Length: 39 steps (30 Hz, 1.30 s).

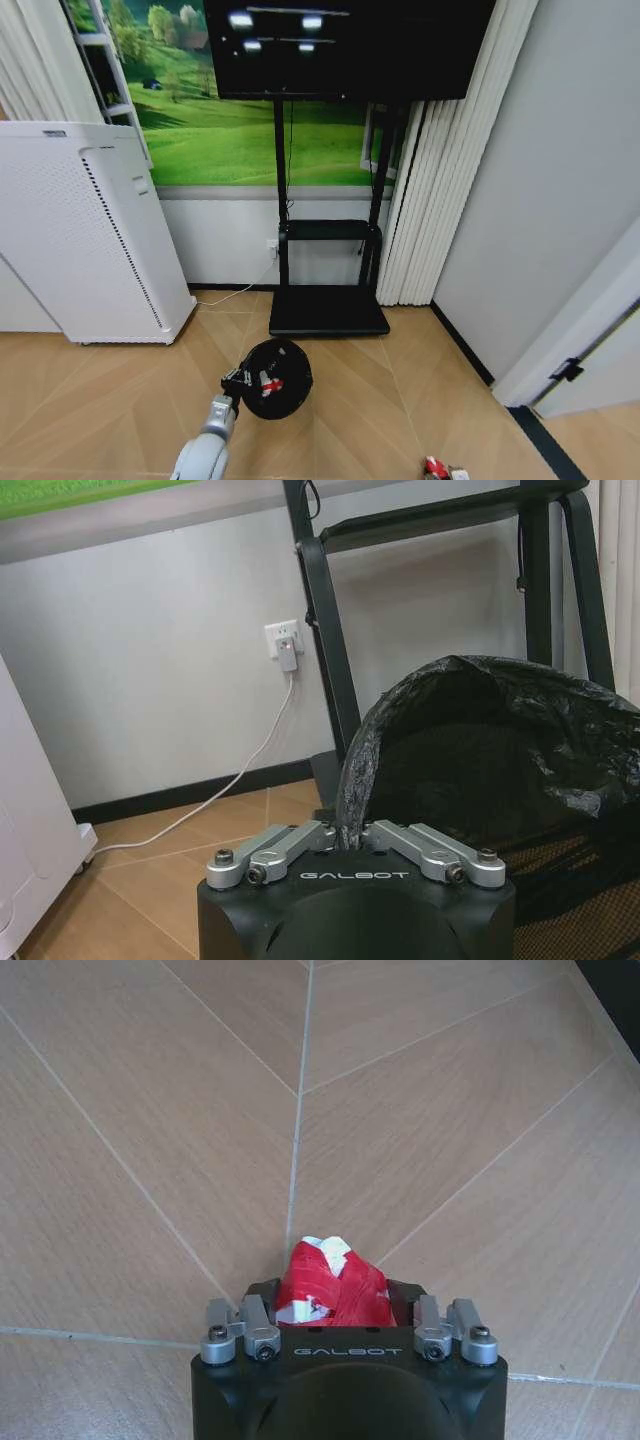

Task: Pick up the trash bin and place the garbage on the floor into it.

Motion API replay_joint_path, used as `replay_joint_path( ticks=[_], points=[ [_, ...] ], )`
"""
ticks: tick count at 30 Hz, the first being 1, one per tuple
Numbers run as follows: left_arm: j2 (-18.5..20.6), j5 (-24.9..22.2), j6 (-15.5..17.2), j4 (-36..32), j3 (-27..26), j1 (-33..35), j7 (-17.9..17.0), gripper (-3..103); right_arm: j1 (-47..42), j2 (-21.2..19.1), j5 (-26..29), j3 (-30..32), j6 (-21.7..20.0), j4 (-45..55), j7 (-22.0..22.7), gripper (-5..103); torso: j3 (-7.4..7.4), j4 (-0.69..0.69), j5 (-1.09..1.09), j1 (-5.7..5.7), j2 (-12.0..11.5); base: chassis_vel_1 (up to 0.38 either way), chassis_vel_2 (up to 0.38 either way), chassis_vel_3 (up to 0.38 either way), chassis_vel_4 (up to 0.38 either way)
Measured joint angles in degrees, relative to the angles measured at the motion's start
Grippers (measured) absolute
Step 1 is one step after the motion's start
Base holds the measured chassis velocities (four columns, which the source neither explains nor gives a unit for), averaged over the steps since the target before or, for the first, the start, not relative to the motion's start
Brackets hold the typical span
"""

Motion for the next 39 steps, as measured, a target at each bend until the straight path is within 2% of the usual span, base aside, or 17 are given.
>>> replay_joint_path(
  ticks=[2,7,10,14,19,22,23,29,39],
  points=[
    [-0.19,0.05,-0.01,0.19,0.01,-0.07,0.0,3,-0.17,-0.01,-0.05,0.03,0.01,0.12,0.05,54,0.0,0.0,0.0,0.0,0.0,0.0,0.0,0.0,0.0],
    [-0.4,0.2,-0.16,0.47,0.01,-0.17,-0.02,3,-0.38,-0.09,-0.34,0.08,0.18,0.17,0.2,47,0.01,-0.01,-0.01,0.0,0.0,0.0,0.0,0.0,0.0],
    [-0.56,0.24,-0.3,0.68,0.01,-0.26,-0.03,3,-0.59,-0.14,-0.82,0.18,0.49,0.2,0.21,37,0.01,-0.02,-0.01,0.0,0.0,0.0,0.0,0.0,0.0],
    [-0.55,0.25,-0.34,0.8,-0.03,-0.39,-0.04,3,-0.92,-0.29,-0.85,0.36,0.53,0.53,0.21,35,0.01,0.0,0.02,0.0,0.0,0.0,0.0,0.0,0.0],
    [-0.57,0.23,-0.44,1.3,0.06,-0.75,-0.05,3,-2.56,-1.18,0.2,1.5,0.13,4.31,0.46,33,0.02,-0.04,0.09,0.01,-0.02,0.0,0.0,0.0,0.0],
    [-0.8,0.23,-0.47,1.66,0.42,-1.15,-0.05,3,-3.44,-2.16,1.44,2.51,-0.35,7.75,1.14,28,0.02,0.0,0.08,0.0,-0.02,0.0,0.0,0.0,0.0],
    [-1.0,0.23,-0.47,1.84,0.77,-1.46,-0.06,3,-4.12,-2.98,2.4,3.29,-0.84,10.05,1.71,21,0.02,0.0,0.03,0.0,-0.02,0.0,0.0,0.0,0.0],
    [-1.39,0.41,-0.47,2.38,1.91,-2.36,-0.07,3,-5.75,-4.88,4.69,6.79,-1.24,16.11,3.16,20,0.02,-0.01,0.02,0.01,-0.02,0.0,0.0,0.0,0.0],
    [-2.03,0.6,-0.39,3.58,3.44,-4.01,-0.15,3,-7.96,-7.79,3.92,12.61,0.75,22.65,2.52,20,0.01,-0.01,0.03,0.01,-0.02,0.0,0.0,0.0,0.0]
  ],
)
